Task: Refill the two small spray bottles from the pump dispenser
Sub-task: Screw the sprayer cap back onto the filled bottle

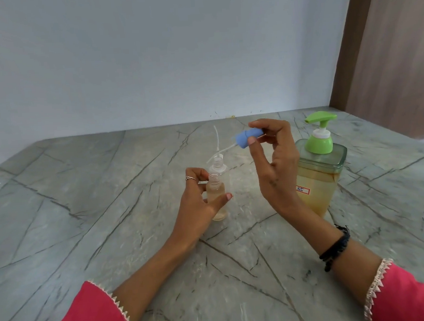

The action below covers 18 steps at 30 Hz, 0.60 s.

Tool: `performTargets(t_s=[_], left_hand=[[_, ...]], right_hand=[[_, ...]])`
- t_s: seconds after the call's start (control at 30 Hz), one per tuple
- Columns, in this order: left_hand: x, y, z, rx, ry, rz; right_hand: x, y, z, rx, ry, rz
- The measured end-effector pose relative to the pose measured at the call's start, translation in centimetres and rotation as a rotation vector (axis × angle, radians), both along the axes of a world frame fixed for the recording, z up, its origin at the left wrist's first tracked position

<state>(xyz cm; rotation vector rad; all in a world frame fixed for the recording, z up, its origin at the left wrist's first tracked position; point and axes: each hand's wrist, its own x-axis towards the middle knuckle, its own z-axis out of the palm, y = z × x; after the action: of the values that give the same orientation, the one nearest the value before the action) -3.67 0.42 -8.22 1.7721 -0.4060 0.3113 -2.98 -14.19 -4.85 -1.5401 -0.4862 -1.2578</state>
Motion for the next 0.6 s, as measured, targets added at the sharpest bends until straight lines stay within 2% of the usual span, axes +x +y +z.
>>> performTargets(t_s=[0.13, 0.3, 0.6], left_hand=[[-0.08, 0.00, 0.02, -0.014, -0.002, -0.020], [-0.07, 0.03, -0.02, -0.022, -0.005, -0.029], [0.11, -0.09, -0.09, 0.001, -0.007, -0.010]], right_hand=[[-0.28, -0.38, 0.36, 0.082, -0.041, 0.065], [-0.48, -0.53, 0.57, 0.050, -0.108, 0.120], [-0.63, -0.54, 0.16, -0.059, -0.031, 0.116]])
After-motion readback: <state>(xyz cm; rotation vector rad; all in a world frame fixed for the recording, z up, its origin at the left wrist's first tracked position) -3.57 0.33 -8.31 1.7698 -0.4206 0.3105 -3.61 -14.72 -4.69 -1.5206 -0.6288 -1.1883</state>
